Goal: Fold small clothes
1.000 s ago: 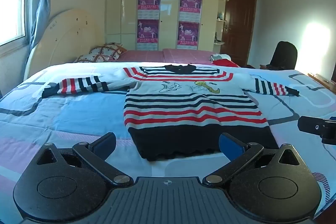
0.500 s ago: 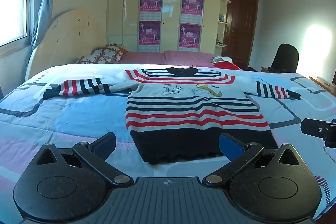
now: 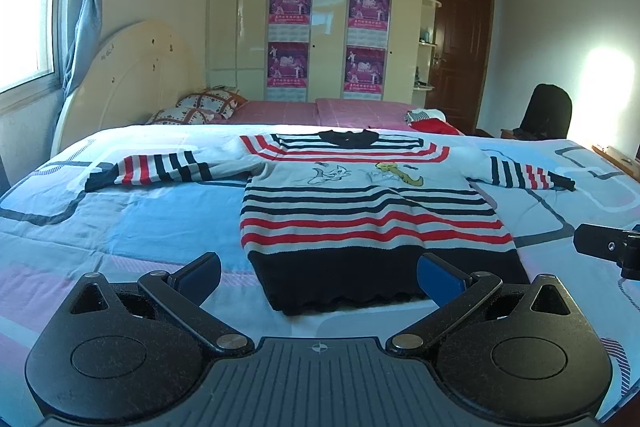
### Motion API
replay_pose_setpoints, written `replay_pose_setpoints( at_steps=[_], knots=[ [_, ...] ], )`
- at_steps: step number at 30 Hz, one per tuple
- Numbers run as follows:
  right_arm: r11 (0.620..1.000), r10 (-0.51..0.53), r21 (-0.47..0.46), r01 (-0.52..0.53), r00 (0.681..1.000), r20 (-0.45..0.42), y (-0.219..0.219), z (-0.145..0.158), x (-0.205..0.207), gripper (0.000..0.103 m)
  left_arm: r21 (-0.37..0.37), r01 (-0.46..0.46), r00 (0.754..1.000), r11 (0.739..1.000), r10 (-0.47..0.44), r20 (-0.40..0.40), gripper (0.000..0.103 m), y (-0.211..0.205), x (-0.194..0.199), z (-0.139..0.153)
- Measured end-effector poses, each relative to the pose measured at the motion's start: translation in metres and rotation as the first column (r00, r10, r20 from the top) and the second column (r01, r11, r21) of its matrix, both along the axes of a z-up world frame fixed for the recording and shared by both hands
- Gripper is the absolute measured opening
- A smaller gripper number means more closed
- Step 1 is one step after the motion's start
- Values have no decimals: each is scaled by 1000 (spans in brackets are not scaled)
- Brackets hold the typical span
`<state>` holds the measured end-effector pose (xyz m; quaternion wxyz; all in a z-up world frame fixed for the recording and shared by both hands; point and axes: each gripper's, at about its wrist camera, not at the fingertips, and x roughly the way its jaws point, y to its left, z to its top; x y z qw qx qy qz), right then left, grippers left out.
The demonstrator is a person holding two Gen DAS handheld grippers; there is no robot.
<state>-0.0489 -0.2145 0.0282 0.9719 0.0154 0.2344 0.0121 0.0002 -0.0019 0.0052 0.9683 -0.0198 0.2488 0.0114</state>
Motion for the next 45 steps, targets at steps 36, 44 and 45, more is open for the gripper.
replay_pose_setpoints(
  at_steps=[36, 44, 45],
  knots=[
    [1000, -1, 6, 1, 1000, -3, -6, 2, -1, 102, 4, 2, 1000, 1000, -2, -1, 103, -10, 3, -1],
    [1000, 0, 7, 1, 1000, -2, -5, 2, -1, 102, 3, -4, 1000, 1000, 4, 2, 103, -9, 1, -3],
    [1000, -1, 7, 1, 1000, -2, -5, 2, -1, 102, 1, -4, 1000, 1000, 4, 1, 103, -9, 1, -3]
  ],
)
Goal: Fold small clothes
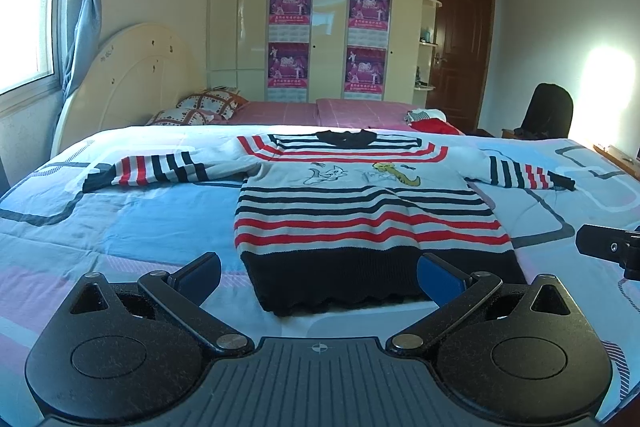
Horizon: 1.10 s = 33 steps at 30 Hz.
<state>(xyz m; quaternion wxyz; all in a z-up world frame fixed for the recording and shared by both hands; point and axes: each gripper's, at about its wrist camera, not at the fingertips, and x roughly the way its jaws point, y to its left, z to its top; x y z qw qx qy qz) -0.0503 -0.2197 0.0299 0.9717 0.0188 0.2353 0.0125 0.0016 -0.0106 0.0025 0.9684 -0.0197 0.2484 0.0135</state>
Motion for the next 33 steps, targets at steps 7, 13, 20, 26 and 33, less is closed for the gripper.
replay_pose_setpoints(
  at_steps=[7, 13, 20, 26, 33],
  knots=[
    [1000, 0, 1, 0, 1000, -1, -1, 0, 0, 102, 2, -4, 1000, 1000, 4, -1, 103, 0, -1, 1],
    [1000, 1, 1, -1, 1000, -1, -1, 1, 0, 102, 3, -3, 1000, 1000, 3, 0, 103, -1, -1, 2],
    [1000, 1, 2, -1, 1000, -2, -1, 0, 0, 102, 5, -8, 1000, 1000, 8, 0, 103, -1, -1, 2],
    [999, 15, 43, -15, 1000, 2, -10, 2, 2, 102, -65, -6, 1000, 998, 5, -11, 103, 6, 12, 2],
    [977, -101, 192, 91, 994, 39, -77, -3, 67, 87, -150, 19, 999, 988, -13, 39, 103, 14, 94, 4]
  ],
)
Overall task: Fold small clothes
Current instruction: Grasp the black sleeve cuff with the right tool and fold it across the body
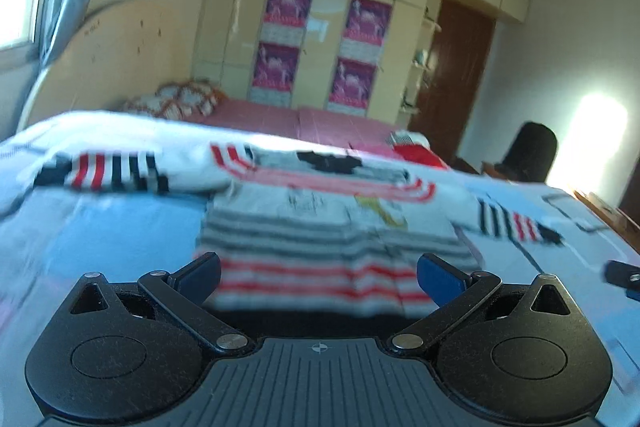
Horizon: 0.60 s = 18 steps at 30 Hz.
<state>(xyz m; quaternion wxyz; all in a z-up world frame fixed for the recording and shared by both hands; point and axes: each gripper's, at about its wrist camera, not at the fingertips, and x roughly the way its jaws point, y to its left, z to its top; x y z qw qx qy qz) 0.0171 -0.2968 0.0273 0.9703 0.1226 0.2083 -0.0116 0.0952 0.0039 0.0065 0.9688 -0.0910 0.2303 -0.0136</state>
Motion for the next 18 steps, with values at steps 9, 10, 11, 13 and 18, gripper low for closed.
replay_pose_setpoints(
  at_steps=[9, 10, 11, 13, 18],
  knots=[
    [950, -248, 191, 249, 968, -28, -149, -38, 153, 61, 8, -84, 995, 996, 84, -61, 103, -25, 165, -23],
    [939, -273, 209, 275, 961, -37, -166, -47, 172, 61, 7, -95, 993, 995, 95, -69, 103, -30, 183, -30],
    [926, -292, 235, 295, 955, -47, -184, -56, 190, 61, 11, -102, 992, 995, 102, -81, 103, -34, 197, -36],
    [889, -341, 291, 353, 935, -93, -217, -78, 224, 61, 19, -109, 987, 994, 110, -115, 103, -44, 225, -50],
    [800, -387, 419, 429, 903, -185, -278, -129, 280, 53, 31, -86, 978, 996, 90, -186, 103, -67, 267, -83]
  ],
)
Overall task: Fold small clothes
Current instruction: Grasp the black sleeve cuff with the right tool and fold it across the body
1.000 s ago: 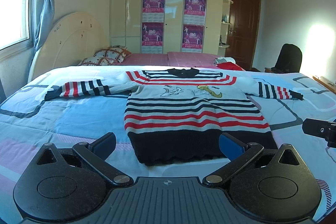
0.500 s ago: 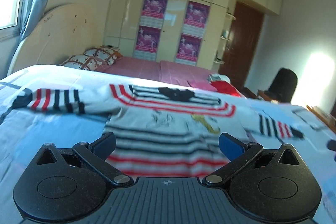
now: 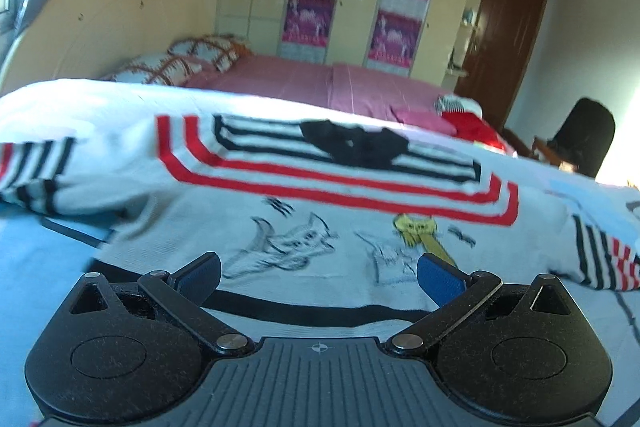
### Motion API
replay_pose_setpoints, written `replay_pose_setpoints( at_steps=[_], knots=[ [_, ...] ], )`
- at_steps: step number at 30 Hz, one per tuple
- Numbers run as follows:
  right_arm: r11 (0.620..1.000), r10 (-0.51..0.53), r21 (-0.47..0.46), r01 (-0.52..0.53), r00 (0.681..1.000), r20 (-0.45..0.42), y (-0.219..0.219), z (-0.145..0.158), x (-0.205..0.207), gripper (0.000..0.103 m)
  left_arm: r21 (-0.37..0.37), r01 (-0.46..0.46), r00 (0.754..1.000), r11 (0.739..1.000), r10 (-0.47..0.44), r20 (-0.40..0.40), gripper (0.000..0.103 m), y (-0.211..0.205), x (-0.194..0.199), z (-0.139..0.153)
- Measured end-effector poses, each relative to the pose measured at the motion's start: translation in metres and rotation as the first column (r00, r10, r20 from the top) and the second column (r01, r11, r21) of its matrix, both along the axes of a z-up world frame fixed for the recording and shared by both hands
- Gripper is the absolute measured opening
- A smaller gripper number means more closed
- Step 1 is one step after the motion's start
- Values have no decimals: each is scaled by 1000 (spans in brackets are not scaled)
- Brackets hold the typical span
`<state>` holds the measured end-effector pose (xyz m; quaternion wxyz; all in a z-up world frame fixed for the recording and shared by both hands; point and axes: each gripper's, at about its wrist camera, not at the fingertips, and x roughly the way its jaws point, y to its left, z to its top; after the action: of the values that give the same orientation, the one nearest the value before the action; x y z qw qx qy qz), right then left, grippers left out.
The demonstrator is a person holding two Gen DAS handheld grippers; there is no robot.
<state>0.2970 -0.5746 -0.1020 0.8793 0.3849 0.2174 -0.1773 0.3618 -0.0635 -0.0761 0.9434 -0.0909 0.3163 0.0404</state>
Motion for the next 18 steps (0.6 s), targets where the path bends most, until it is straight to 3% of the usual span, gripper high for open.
replay_pose_setpoints(
  at_steps=[6, 7, 8, 10, 12, 14, 18],
  knots=[
    [997, -30, 69, 26, 998, 57, -22, -16, 21, 51, 2, 13, 999, 1000, -13, -31, 103, -16, 19, -13],
    [996, -41, 83, 37, 997, 57, -26, -15, 23, 43, 2, 12, 999, 1000, -12, -33, 103, -16, 21, -13],
    [994, -53, 99, 48, 998, 46, -30, -18, 27, 27, 0, 11, 999, 1000, -11, -34, 103, -15, 21, -12],
    [994, -70, 82, 70, 998, -7, -37, -19, 34, 7, -1, 6, 999, 1000, -6, -37, 103, -14, 25, -11],
    [996, -64, 68, 65, 998, -17, -41, -17, 38, 8, 3, 1, 999, 1000, -1, -32, 103, -9, 27, -8],
    [998, -43, -36, 41, 998, -42, -28, -3, 45, 8, 17, -6, 1000, 1000, 7, -26, 103, -1, 25, -4],
    [966, 97, -243, -89, 995, 21, 34, 41, 62, 8, -11, -66, 998, 998, 66, -5, 103, 32, 13, 2]
  ],
)
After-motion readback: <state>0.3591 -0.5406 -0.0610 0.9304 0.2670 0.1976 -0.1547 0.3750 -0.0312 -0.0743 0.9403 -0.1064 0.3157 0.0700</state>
